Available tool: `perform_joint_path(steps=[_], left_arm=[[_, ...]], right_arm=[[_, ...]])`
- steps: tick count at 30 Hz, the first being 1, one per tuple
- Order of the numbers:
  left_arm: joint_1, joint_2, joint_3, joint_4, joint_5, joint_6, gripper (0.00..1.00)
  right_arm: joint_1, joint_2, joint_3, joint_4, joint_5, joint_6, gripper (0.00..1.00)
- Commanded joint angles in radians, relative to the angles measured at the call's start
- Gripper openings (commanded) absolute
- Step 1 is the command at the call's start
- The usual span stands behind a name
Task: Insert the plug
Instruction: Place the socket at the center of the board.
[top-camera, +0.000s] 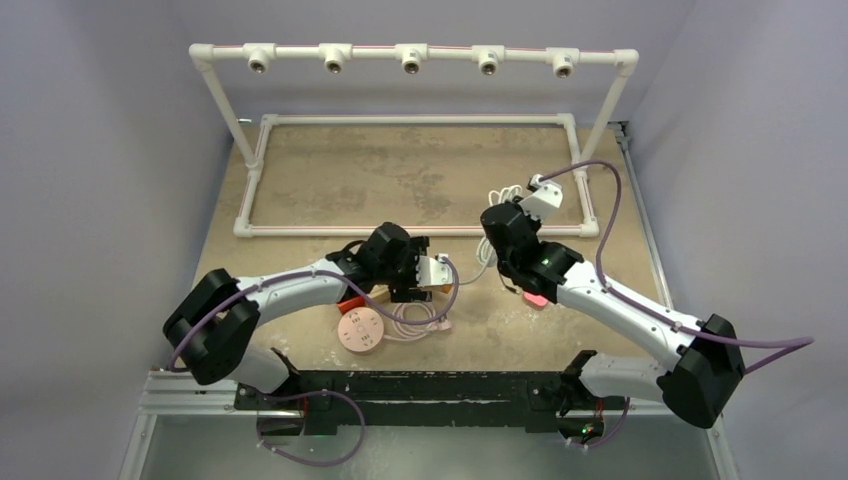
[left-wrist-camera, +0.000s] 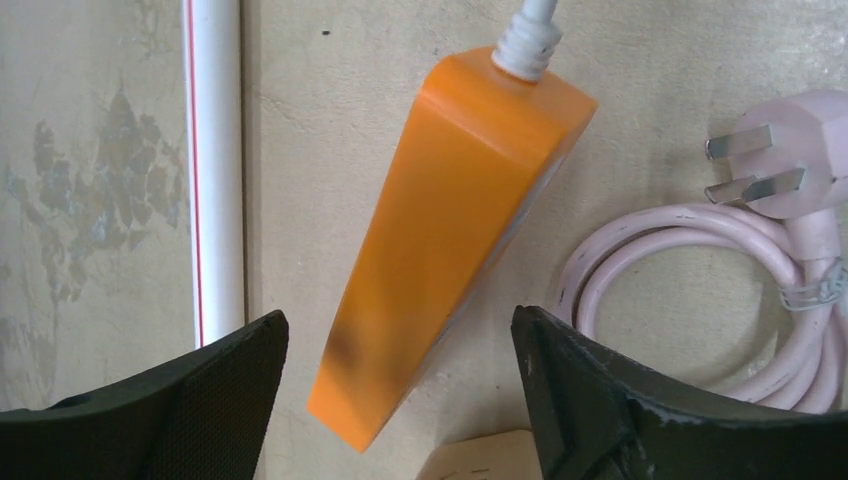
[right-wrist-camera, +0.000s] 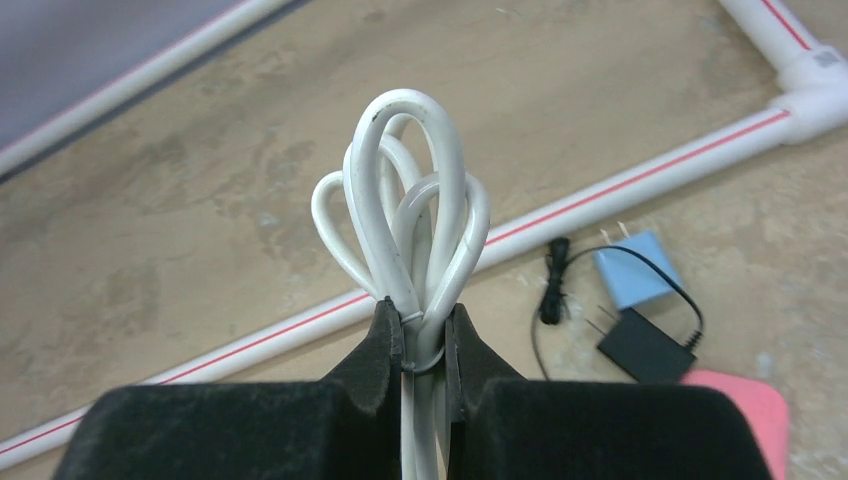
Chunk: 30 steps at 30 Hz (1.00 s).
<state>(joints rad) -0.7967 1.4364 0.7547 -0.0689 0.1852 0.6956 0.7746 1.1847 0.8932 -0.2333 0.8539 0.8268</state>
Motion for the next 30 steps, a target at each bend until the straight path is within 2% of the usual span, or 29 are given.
perform_joint_path(steps=[1, 4, 7, 11, 13, 15, 22, 30], left_arm=[[0.003, 0.076, 0.094, -0.079, 0.040, 0.121, 0.78], [0.002, 0.149, 0.186, -0.197, 0.063, 0.171, 0.60], [0.002, 0.237, 0.318, -0.357, 0.145, 0.180, 0.42], [-0.004, 0.345, 0.475, -0.547, 0.293, 0.200, 0.15], [-0.016, 0.373, 0.525, -0.604, 0.336, 0.199, 0.06], [-0.037, 0.388, 0.553, -0.629, 0.349, 0.191, 0.03], [-0.088, 0.510, 0.682, -0.765, 0.449, 0.115, 0.03], [-0.134, 0.651, 0.780, -0.692, 0.452, -0.037, 0.02]], right_arm=[[0.006, -0.017, 0.099, -0.285, 0.141, 0.195, 0.00], [0.000, -0.004, 0.116, -0.450, 0.172, 0.287, 0.00], [-0.014, 0.000, 0.117, -0.590, 0.181, 0.381, 0.00], [-0.066, 0.000, 0.108, -0.698, 0.166, 0.443, 0.00], [-0.112, -0.002, 0.103, -0.716, 0.151, 0.434, 0.00], [-0.154, -0.002, 0.098, -0.718, 0.142, 0.413, 0.00], [-0.266, 0.037, 0.068, -0.775, 0.154, 0.418, 0.03], [-0.400, 0.069, 0.024, -0.764, 0.152, 0.414, 0.05]])
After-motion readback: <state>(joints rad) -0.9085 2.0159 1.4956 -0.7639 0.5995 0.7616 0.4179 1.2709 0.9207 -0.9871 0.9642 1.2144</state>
